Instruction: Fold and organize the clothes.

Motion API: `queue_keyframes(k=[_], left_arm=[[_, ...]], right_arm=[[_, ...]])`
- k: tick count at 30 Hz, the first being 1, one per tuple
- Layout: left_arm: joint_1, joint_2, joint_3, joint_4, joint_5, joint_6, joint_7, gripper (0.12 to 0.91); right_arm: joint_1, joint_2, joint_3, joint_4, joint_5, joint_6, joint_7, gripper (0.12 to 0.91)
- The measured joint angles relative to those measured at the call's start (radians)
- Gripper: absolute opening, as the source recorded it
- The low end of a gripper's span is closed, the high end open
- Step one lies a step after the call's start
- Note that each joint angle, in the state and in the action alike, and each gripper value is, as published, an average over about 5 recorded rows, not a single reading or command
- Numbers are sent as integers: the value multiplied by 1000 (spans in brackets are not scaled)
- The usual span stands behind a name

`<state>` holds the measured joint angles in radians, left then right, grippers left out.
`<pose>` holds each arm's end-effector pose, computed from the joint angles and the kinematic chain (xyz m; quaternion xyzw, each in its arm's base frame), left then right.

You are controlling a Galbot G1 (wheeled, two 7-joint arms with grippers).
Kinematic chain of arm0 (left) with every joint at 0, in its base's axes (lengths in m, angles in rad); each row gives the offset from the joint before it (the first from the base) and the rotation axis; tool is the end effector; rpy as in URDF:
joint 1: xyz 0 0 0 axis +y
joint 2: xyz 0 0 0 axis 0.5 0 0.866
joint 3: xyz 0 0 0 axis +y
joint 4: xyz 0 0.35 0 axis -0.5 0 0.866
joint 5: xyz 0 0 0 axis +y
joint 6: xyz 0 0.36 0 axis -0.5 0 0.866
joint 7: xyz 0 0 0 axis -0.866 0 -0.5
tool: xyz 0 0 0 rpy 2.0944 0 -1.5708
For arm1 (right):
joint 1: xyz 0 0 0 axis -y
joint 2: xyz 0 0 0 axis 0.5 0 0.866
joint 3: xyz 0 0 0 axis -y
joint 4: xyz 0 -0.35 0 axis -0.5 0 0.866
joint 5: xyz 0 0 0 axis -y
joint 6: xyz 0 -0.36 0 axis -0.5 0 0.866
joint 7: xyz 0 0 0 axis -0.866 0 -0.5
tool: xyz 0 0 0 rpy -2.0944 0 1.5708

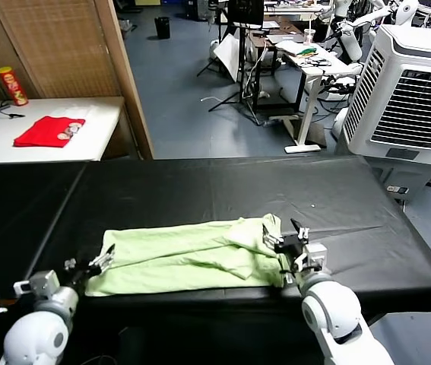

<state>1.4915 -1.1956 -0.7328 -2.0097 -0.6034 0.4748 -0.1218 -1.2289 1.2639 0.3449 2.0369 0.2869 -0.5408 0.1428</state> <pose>0.2197 0.1352 -0.2801 0.0461 -0.9716 0.0745 0.2196 0.2757 -0.0024 -0.2506 0.0799 -0.9837 0.0275 0.1590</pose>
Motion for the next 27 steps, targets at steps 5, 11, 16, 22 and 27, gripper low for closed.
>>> queue_keyframes(k=[5, 11, 16, 22, 27], left_arm=[[24, -27, 0, 11, 12, -13, 1, 733], [40, -53, 6, 10, 18, -17, 2, 640], [38, -66, 11, 21, 18, -20, 1, 546], [33, -66, 12, 17, 55, -10, 3, 282], [24, -50, 12, 15, 109, 0, 10, 168]], right_arm=[[-9, -5, 4, 10, 0, 0, -2, 798], [-11, -3, 1, 15, 0, -1, -7, 798], [-14, -4, 0, 22, -2, -1, -12, 798], [-16, -6, 2, 31, -3, -3, -14, 798], [-22, -1, 3, 41, -13, -5, -14, 798]])
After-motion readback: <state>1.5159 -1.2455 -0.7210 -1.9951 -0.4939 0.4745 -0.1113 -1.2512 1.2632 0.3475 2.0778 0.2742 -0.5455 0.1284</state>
